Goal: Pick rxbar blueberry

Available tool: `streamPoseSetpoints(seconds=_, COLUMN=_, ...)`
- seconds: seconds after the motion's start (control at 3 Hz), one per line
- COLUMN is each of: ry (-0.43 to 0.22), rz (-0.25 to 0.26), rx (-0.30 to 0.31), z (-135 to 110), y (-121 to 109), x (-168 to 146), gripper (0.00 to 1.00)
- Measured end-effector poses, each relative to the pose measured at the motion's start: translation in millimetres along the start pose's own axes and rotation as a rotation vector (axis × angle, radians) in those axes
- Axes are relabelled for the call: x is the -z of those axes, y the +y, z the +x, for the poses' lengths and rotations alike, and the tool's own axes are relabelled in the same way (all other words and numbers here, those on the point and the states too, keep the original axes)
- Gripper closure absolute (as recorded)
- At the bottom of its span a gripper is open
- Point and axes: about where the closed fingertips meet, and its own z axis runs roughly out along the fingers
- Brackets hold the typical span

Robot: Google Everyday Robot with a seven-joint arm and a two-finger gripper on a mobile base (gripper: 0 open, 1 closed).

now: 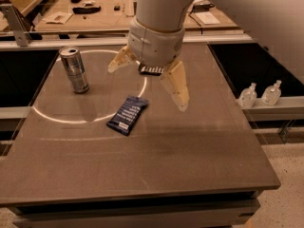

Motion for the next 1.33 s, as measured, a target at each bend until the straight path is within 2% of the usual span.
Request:
streamPoseSetpoints(seconds=0.33, ry=-0.021, rz=-0.026, rx=0.000, z=1.0, y=-16.9, x=-21.0, gripper=0.00)
streamPoseSetpoints(seconds=0.67, ry=-0.054, rz=-0.062, rx=-0.034, z=5.8, y=-27.0, x=-40.3, gripper=0.00)
streamPoseSetpoints(seconds=1.33, ry=-0.124, rz=-0.092, rx=-0.064, z=7.4, y=-37.8, x=-74.8, gripper=0.00)
